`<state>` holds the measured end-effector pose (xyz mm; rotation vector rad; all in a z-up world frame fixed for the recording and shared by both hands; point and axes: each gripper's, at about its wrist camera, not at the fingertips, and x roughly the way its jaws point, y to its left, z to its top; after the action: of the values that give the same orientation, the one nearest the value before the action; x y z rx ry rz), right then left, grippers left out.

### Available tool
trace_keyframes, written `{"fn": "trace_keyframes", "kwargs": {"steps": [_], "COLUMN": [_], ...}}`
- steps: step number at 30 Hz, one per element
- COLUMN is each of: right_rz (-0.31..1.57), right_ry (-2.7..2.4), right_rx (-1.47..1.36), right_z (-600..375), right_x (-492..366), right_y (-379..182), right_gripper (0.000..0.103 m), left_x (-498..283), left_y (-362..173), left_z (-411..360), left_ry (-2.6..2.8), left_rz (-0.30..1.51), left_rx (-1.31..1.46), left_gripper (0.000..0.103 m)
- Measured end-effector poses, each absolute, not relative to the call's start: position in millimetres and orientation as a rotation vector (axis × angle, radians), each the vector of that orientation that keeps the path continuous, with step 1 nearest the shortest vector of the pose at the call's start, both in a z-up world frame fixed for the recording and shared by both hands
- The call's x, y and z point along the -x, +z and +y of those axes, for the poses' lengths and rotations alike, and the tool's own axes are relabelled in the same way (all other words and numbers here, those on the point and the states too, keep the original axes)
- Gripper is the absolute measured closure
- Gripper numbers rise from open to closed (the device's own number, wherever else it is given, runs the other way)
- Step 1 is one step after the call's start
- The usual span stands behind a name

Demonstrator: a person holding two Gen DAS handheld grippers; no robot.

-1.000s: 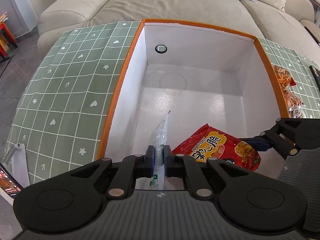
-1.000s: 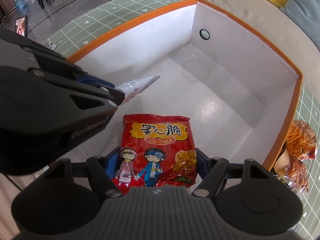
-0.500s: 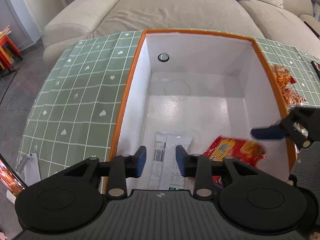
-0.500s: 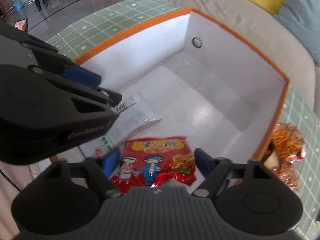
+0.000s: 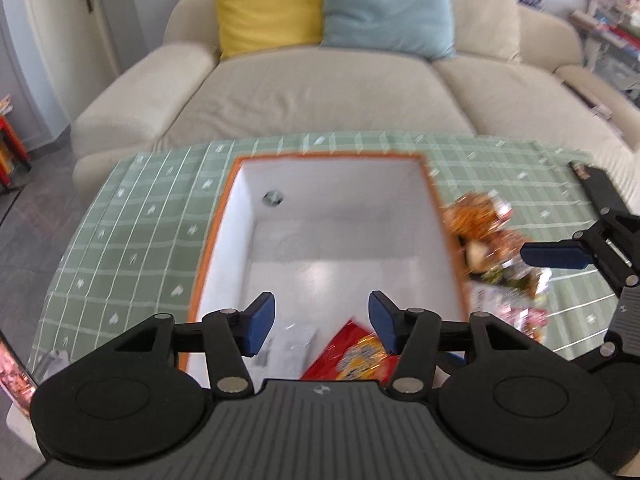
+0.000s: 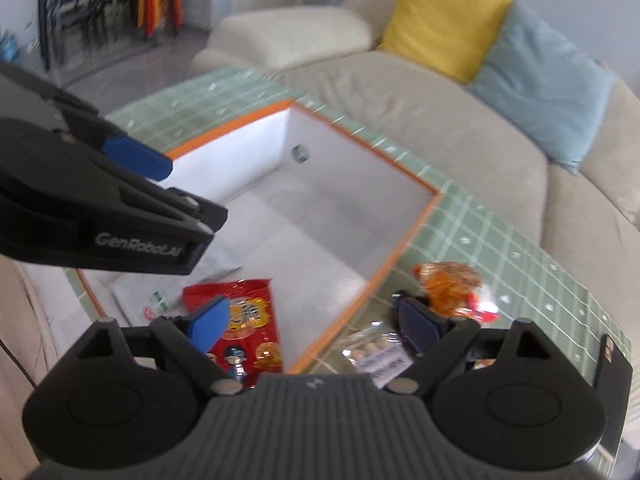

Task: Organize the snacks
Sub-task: 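Move both tools back from the box toward the remaining snacks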

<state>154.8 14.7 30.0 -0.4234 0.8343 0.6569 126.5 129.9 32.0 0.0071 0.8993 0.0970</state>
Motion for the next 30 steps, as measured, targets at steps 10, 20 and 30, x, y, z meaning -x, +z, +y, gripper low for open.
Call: {"fn": "trace_keyframes", "kwargs": {"steps": [10,20,30], "right_rz": [0.725,0.685,0.717], "right_ry": [0.464,0.292,0.283], "right_rx": [0.218,0.099,0.065], "right_z": [-69.7,-144.5,-168.7], "right_x": [-132.3,-104.3,-85.6], "right_y": [41.5,18.0,-24.1], "right_gripper": [0.014,0.014,0.01], "left_x": [-102.2,-89.6,-78.5], "left_y": [50.3,29.7,-12.6], "left_z": [68.7,18.8,2.2], "left_ry": [-0.063,-0.23,-0.3], "left_rz": [0.734,0.681,0.769], "left_rx": [-0.039,-0.004,0.059], "left_gripper": [0.03,0.029,0.03]}}
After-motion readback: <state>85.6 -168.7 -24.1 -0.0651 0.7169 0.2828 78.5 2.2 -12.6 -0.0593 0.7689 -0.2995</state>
